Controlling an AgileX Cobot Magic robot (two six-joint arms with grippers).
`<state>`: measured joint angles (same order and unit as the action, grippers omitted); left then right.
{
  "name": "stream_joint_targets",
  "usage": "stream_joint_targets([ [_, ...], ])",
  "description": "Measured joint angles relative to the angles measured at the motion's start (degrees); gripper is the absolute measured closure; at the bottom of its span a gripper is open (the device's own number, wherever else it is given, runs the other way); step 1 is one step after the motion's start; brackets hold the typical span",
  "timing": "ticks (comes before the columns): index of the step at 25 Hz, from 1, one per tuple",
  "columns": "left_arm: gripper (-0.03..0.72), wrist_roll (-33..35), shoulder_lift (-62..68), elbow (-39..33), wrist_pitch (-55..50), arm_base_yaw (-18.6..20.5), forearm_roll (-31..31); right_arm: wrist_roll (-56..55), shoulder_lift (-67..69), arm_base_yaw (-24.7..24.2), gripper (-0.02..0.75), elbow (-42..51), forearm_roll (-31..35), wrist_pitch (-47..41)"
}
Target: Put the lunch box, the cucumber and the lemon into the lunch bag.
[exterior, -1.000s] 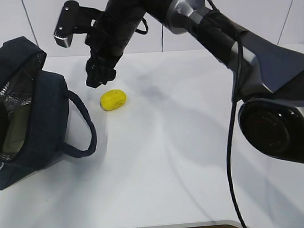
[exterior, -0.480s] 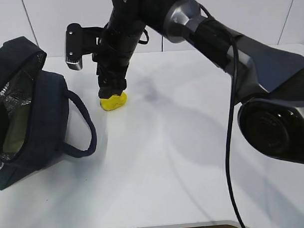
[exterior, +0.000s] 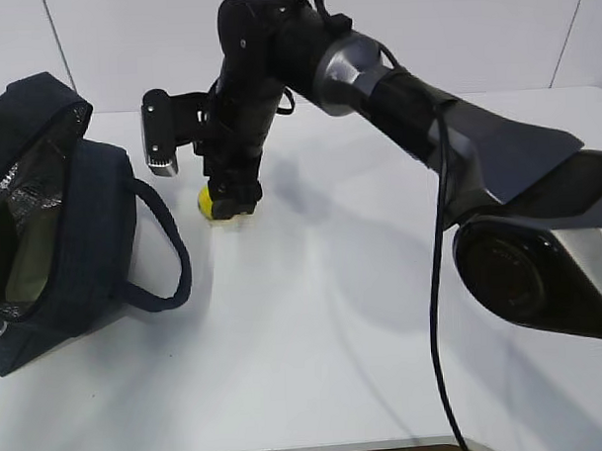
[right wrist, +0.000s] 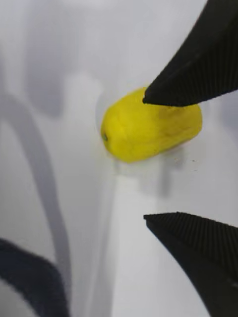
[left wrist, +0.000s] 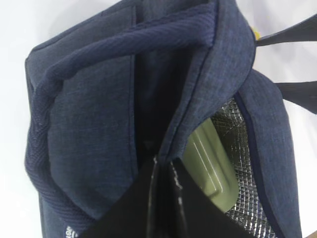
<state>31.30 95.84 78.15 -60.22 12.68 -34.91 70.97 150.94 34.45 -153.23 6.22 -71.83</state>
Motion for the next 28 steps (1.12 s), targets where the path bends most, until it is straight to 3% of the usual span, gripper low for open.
stream_joint_targets([
  [6, 0.7, 0.1, 0.0, 0.0, 0.0, 0.0, 0.0, 0.2, 1.3, 0.0, 0.21, 0.3, -4.3, 0.1],
  [20, 0.7, 0.5, 0.0, 0.0, 0.0, 0.0, 0.0, 0.2, 1.3, 0.0, 0.235, 0.3, -5.0, 0.1],
  [28, 0.7, 0.8, 0.0, 0.0, 0.0, 0.0, 0.0, 0.2, 1.3, 2.1, 0.192, 0.3, -6.2, 0.3],
])
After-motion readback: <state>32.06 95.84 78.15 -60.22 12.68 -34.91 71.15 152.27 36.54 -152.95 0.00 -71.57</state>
